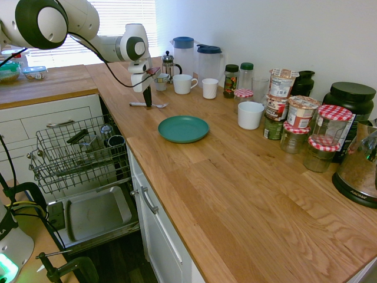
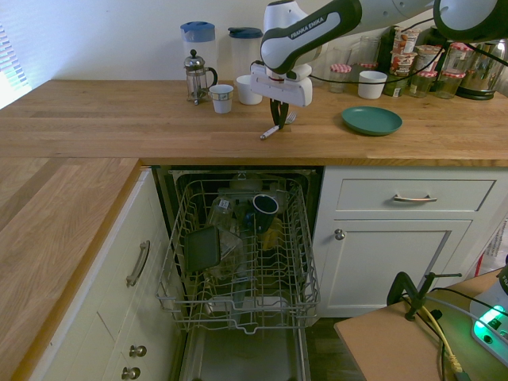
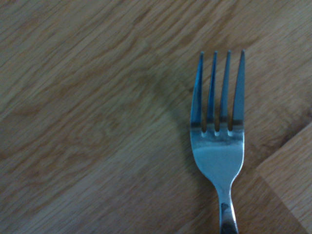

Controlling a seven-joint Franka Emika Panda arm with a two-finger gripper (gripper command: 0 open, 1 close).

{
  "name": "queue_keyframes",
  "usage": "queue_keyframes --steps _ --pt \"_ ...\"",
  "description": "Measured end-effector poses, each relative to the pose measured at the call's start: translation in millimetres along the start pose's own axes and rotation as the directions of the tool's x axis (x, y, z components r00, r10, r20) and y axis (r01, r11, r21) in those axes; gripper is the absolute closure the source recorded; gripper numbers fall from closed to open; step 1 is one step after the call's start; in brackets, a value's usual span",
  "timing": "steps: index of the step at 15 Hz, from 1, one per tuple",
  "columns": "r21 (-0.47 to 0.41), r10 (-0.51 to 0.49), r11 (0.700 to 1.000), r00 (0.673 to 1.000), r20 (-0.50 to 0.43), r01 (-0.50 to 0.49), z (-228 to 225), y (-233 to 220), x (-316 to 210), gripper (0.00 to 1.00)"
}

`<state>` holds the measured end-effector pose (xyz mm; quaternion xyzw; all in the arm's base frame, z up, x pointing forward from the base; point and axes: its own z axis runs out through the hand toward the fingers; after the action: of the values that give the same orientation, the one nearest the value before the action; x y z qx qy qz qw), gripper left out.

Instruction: Put the fork in the dishwasher

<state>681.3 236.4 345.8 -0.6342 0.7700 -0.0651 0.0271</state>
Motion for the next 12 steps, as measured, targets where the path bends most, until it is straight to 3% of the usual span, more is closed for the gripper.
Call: queue_keyframes --steps 5,9,12 --pt "0.043 -0.153 0.988 0.988 0.034 0.151 -71 40 -11 1.0" --pt "0.033 -0.328 0.944 0.945 0.007 0.328 -113 139 -48 1.0" --pt "0.008 -0.427 0.904 0.904 -0.007 0.427 -115 217 -70 1.0"
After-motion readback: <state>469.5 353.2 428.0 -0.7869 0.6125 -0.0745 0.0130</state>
